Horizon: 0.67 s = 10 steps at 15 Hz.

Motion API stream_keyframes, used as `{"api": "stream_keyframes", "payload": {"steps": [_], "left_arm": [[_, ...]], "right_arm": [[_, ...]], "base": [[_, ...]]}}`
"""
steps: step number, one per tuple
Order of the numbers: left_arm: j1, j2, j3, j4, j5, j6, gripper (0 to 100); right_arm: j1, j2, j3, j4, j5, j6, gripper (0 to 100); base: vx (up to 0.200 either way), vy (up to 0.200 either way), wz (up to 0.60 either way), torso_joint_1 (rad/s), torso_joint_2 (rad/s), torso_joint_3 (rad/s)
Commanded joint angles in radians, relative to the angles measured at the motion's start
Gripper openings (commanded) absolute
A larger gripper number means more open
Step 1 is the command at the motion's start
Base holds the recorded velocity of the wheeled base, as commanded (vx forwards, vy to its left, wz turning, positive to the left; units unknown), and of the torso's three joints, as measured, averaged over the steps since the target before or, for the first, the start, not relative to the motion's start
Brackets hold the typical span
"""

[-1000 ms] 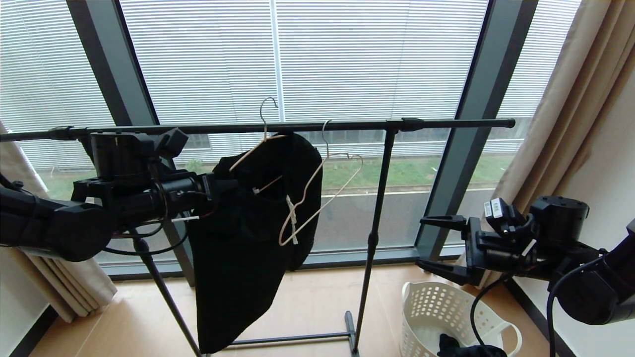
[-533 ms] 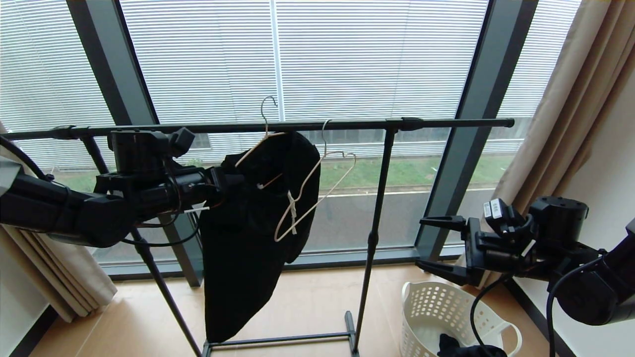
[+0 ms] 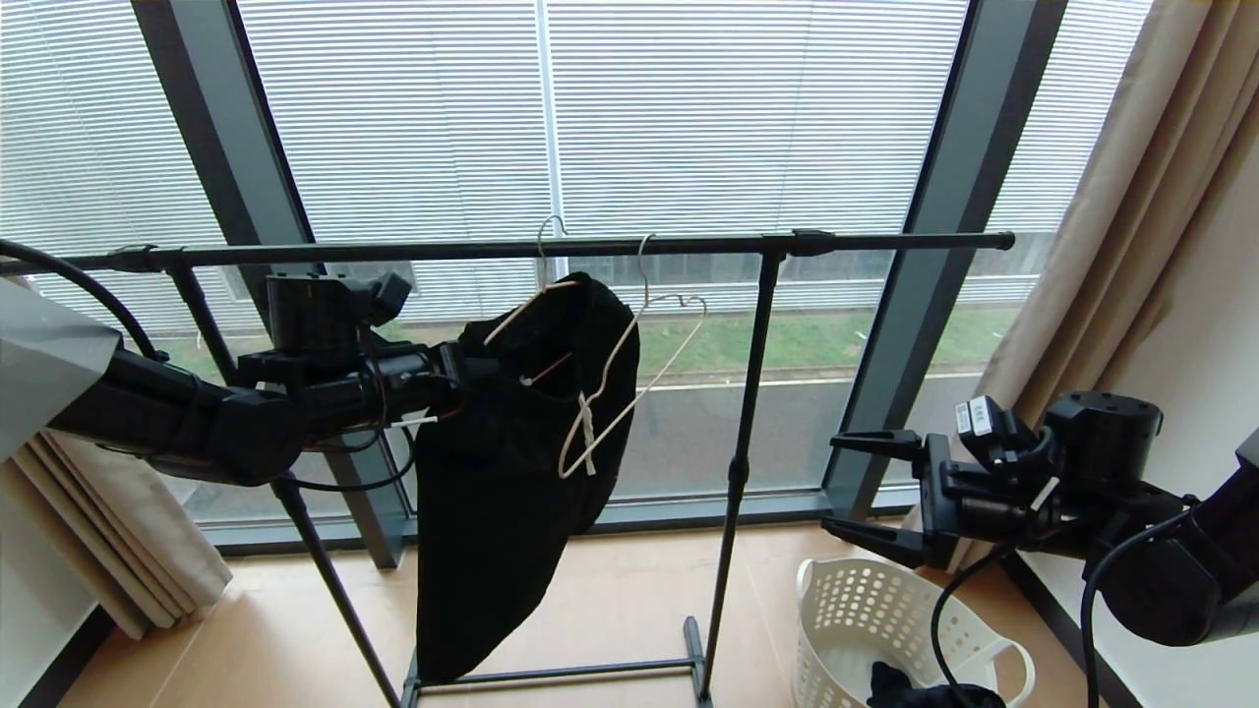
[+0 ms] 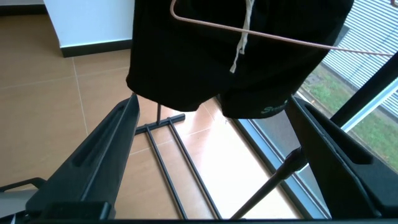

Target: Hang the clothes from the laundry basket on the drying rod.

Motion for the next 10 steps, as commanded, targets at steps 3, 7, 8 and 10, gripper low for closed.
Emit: {"api": "stream_keyframes", "payload": {"steps": [3,7,8,10], "left_arm": [[0.001,0.021,0.017,-0.001,0.000,-0.001,0],[0.000,0.021,0.014,-0.003,0.026,0.001,0],[0.000,0.021,0.014,-0.003,0.040,0.002,0],[-0.002,0.020,0.015,-0.003,0.051,0.004,100]], "right_arm": [[0.001,0.013,-0.003,-0.001,0.000,-0.001,100],[0.001,0.013,-0.003,-0.001,0.000,-0.001,100],[0.001,0.013,-0.003,-0.001,0.000,-0.001,100],[0.001,0.013,-0.003,-0.001,0.000,-0.001,100]], "base": [[0.000,0.000,0.00,0.000,0.00,0.000],[0.000,0.000,0.00,0.000,0.00,0.000],[0.000,0.000,0.00,0.000,0.00,0.000],[0.000,0.000,0.00,0.000,0.00,0.000]]}}
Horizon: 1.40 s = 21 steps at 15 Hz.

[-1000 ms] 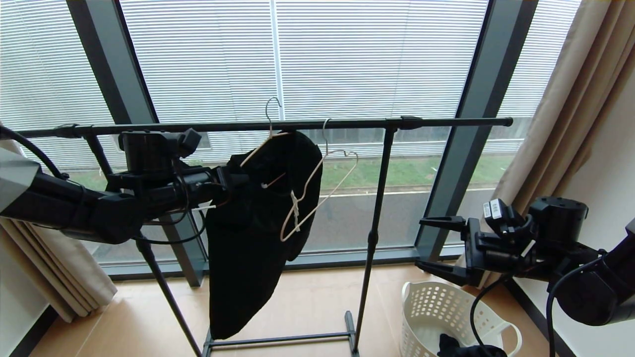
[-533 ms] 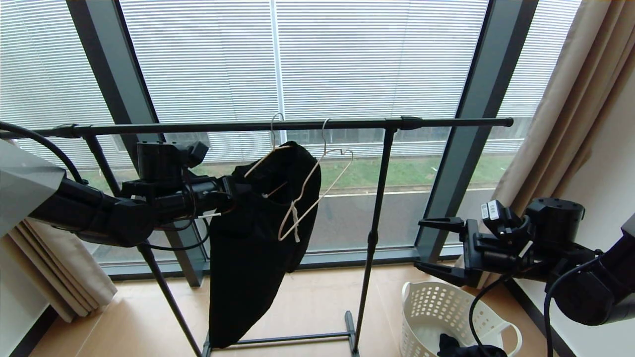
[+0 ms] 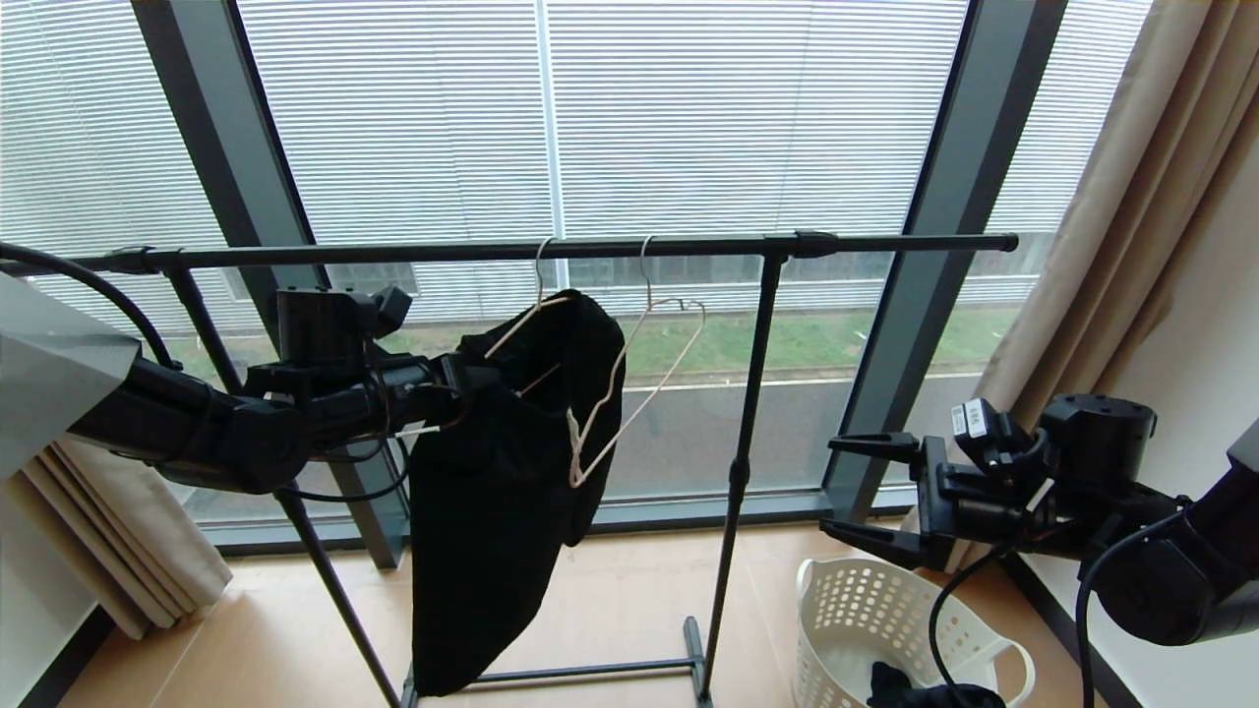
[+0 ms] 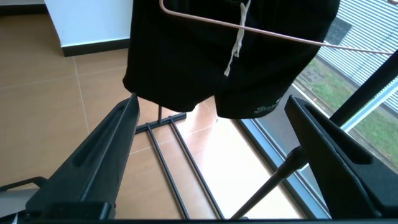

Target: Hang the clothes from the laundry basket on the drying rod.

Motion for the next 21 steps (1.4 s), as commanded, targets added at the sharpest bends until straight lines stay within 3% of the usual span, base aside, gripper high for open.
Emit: {"api": "stream_keyframes", "payload": {"steps": [1,7,10,12,14,16,19,20,21], "left_arm": [[-0.001,-0.005,0.006,0.003,-0.001,0.000,100],[-0.010,-0.115,0.104,0.008,-0.003,0.038,100],[-0.012,-0.295,0.264,0.009,-0.003,0.172,100],[-0.013,-0.456,0.447,0.008,-0.003,0.324,100],[-0.012,-0.597,0.637,0.003,-0.004,0.416,100],[-0.007,-0.723,0.767,0.001,-0.003,0.448,100],[0.019,-0.916,0.922,0.001,-0.003,0.477,100],[0.023,-0.980,0.980,0.001,-0.003,0.476,100],[0.023,-0.985,0.985,0.003,-0.003,0.474,100]], "right_arm": [[0.000,0.001,0.000,0.000,0.000,0.000,100],[0.000,-0.028,0.012,-0.002,0.000,-0.003,100],[0.005,-0.094,0.055,-0.019,-0.003,-0.009,100],[0.028,-0.243,0.106,-0.019,-0.130,-0.028,100],[0.082,-0.398,0.173,-0.017,-0.379,0.004,100],[0.125,-0.530,0.250,-0.003,-0.550,0.090,100],[0.132,-0.663,0.469,0.003,-0.784,0.101,100],[0.132,-0.701,0.547,0.003,-0.849,0.101,100],[0.132,-0.704,0.554,0.003,-0.853,0.101,100]], "base": [[0.000,0.000,0.00,0.000,0.00,0.000],[0.000,0.000,0.00,0.000,0.00,0.000],[0.000,0.000,0.00,0.000,0.00,0.000],[0.000,0.000,0.00,0.000,0.00,0.000],[0.000,0.000,0.00,0.000,0.00,0.000],[0.000,0.000,0.00,0.000,0.00,0.000],[0.000,0.000,0.00,0.000,0.00,0.000],[0.000,0.000,0.00,0.000,0.00,0.000],[0.000,0.000,0.00,0.000,0.00,0.000]]}}
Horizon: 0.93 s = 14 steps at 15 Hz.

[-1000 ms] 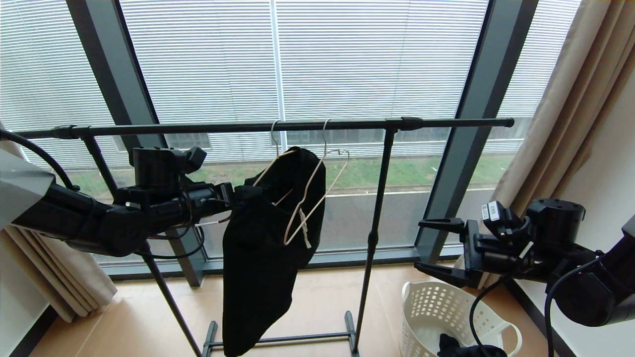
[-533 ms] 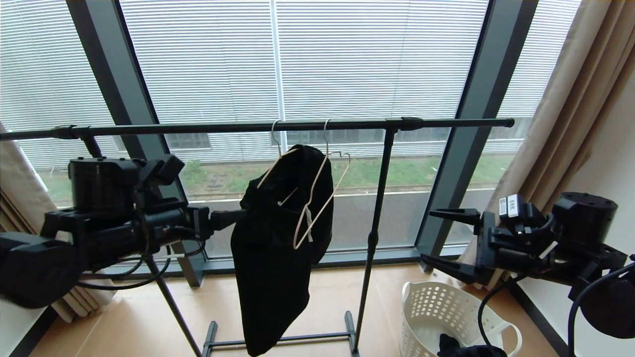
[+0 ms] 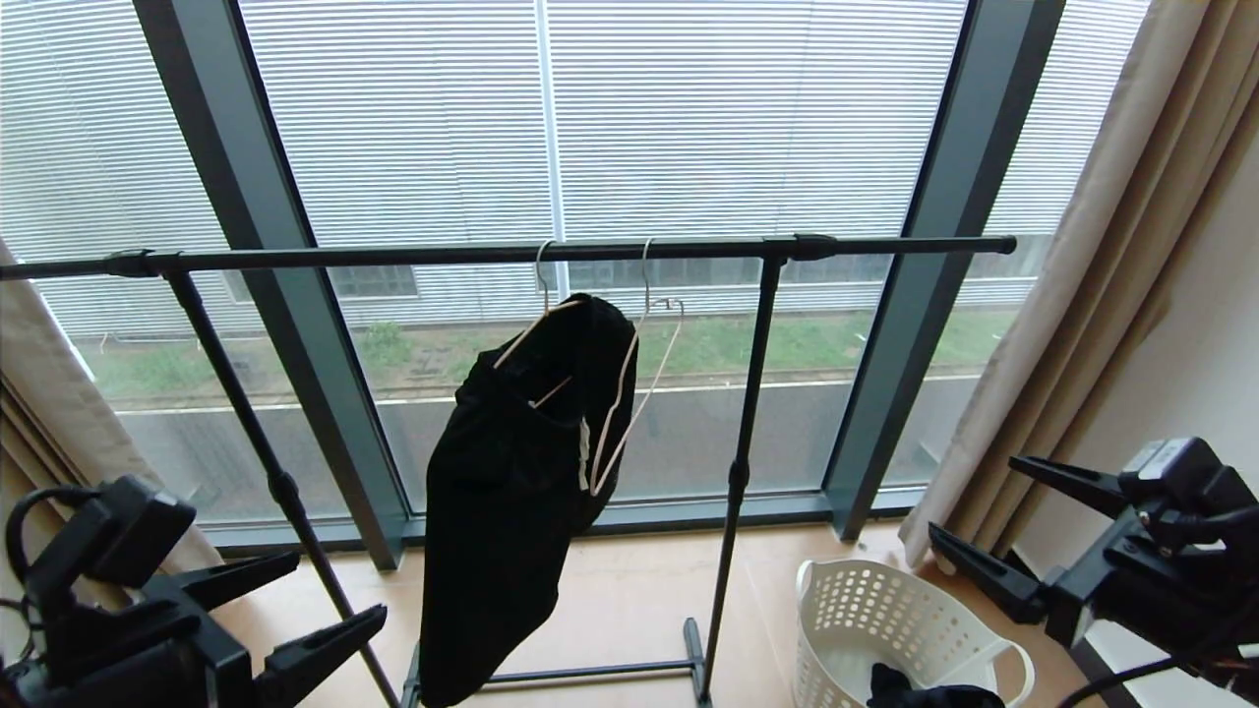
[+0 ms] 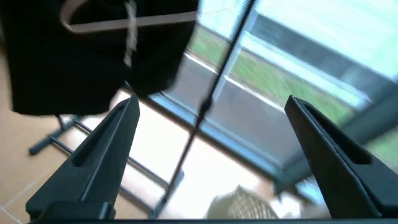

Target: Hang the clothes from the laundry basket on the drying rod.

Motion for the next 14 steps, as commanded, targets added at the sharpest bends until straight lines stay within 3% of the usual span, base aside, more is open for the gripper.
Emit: {"api": "stream_keyframes", "payload": {"steps": [1,4,6,9,10,14], "left_arm": [[0.011,-0.210,0.140,0.002,0.000,0.002,100],[0.012,-0.288,0.166,0.011,0.013,0.000,100],[0.012,-0.365,0.166,0.130,0.042,-0.007,100],[0.009,-0.455,0.166,0.266,0.040,-0.006,100],[0.009,-0.464,0.166,0.297,0.040,-0.006,100],[0.008,-0.610,0.166,0.415,0.042,0.002,100]], "right_arm": [[0.004,-0.216,0.078,0.095,-0.090,0.011,100],[0.006,-0.512,0.078,0.523,-0.102,0.011,100],[0.006,-0.754,0.078,0.797,-0.105,0.009,100],[0.004,-1.095,0.069,1.116,-0.111,0.006,100],[0.001,-1.167,0.050,1.192,-0.113,0.009,100],[-0.100,-1.282,0.038,1.211,-0.116,0.011,100]], "base": [[0.000,0.000,0.00,0.000,0.00,0.000],[0.000,0.000,0.00,0.000,0.00,0.000],[0.000,0.000,0.00,0.000,0.00,0.000],[0.000,0.000,0.00,0.000,0.00,0.000],[0.000,0.000,0.00,0.000,0.00,0.000],[0.000,0.000,0.00,0.000,0.00,0.000]]}}
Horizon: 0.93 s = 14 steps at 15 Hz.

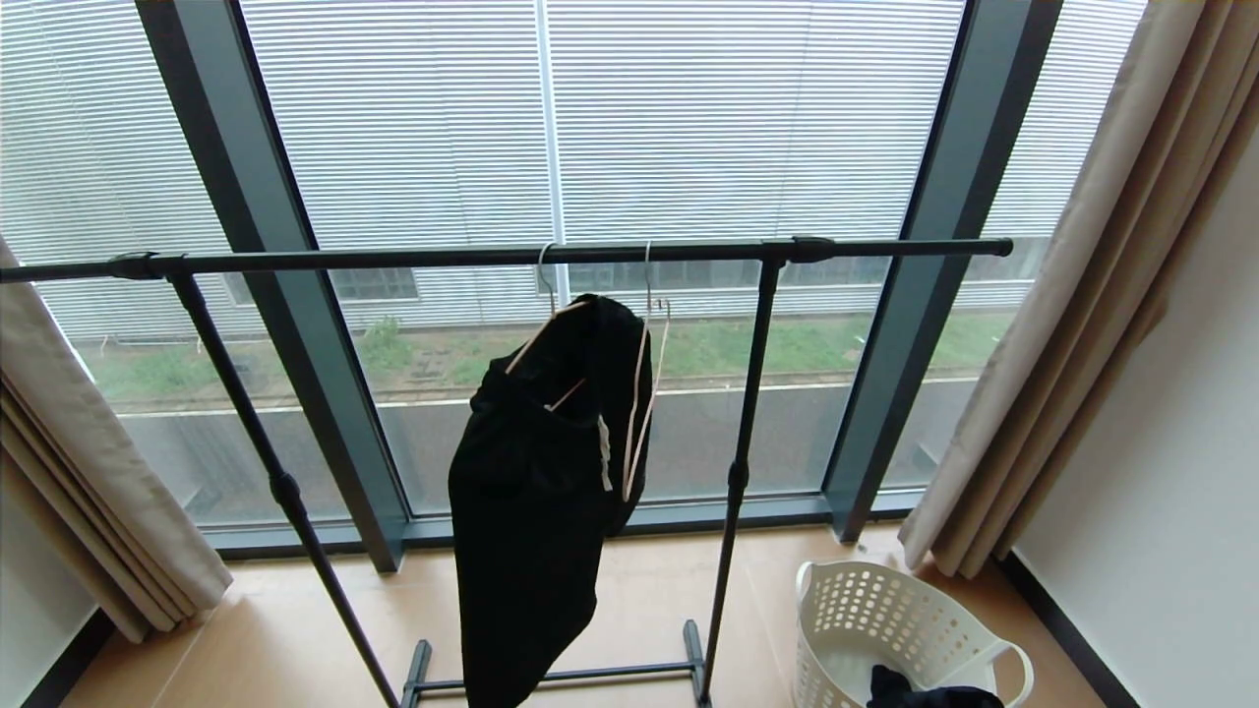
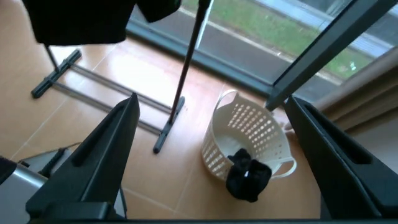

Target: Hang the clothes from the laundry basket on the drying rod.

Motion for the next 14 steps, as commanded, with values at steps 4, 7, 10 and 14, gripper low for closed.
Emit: {"api": "stream_keyframes", "payload": {"steps": [4,7,10,14], "left_arm": [[0.004,-0.186,0.000,0.070,0.050,0.016,100],[0.004,-0.295,0.000,0.081,0.129,0.044,100],[0.012,-0.356,0.000,0.092,0.233,0.059,100],[0.136,-0.660,0.000,0.107,0.218,0.065,100]], "right_arm": [[-0.166,-0.162,-0.009,0.023,0.028,0.114,100],[-0.157,-0.250,-0.004,0.026,0.045,0.121,100],[-0.153,-0.257,-0.004,0.026,0.045,0.121,100],[-0.150,-0.274,-0.004,0.026,0.045,0.121,100]], "base": [[0.000,0.000,0.00,0.000,0.00,0.000],[0.000,0.000,0.00,0.000,0.00,0.000],[0.000,0.000,0.00,0.000,0.00,0.000],[0.000,0.000,0.00,0.000,0.00,0.000]]}}
